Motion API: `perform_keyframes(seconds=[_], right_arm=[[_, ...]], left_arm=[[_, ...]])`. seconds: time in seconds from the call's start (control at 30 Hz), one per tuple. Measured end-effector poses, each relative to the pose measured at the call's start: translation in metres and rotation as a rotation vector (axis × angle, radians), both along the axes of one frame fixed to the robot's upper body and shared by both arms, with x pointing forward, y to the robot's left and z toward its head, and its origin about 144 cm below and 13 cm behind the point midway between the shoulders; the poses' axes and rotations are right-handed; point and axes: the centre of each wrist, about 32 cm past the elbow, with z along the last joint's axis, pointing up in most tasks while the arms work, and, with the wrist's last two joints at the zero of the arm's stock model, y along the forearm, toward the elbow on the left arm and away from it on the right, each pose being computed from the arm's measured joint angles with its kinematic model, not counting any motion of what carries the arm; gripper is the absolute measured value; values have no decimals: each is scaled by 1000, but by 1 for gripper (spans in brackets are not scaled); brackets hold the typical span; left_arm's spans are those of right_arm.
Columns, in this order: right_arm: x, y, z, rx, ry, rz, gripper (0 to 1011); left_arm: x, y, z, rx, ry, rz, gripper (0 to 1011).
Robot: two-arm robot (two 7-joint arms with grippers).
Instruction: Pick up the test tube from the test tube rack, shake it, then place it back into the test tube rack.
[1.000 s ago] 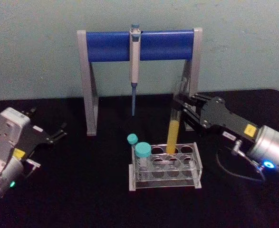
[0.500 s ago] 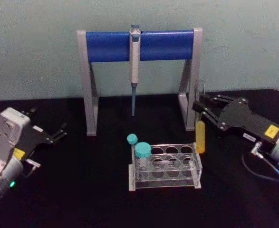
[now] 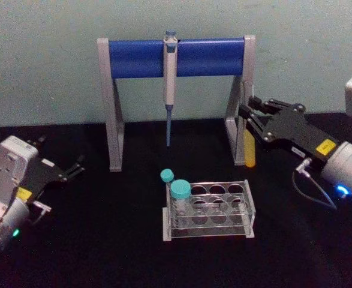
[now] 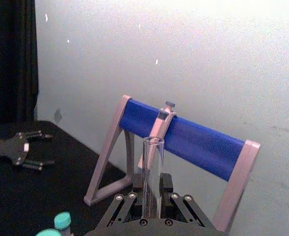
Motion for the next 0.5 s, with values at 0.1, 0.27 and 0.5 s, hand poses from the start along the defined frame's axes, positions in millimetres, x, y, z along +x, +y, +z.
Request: perform_keyframes(seconds=[0.1,0.27,0.5], right_arm=[[7,6,-3,26,-6,15,229],[13,11,-7,76,-1,67,229],[15,15,-12,146,24,168,229]], left_arm=[[0,0,0,0,0,0,1001],[0,0,0,0,0,0,1001],[0,0,0,0,0,0,1001]])
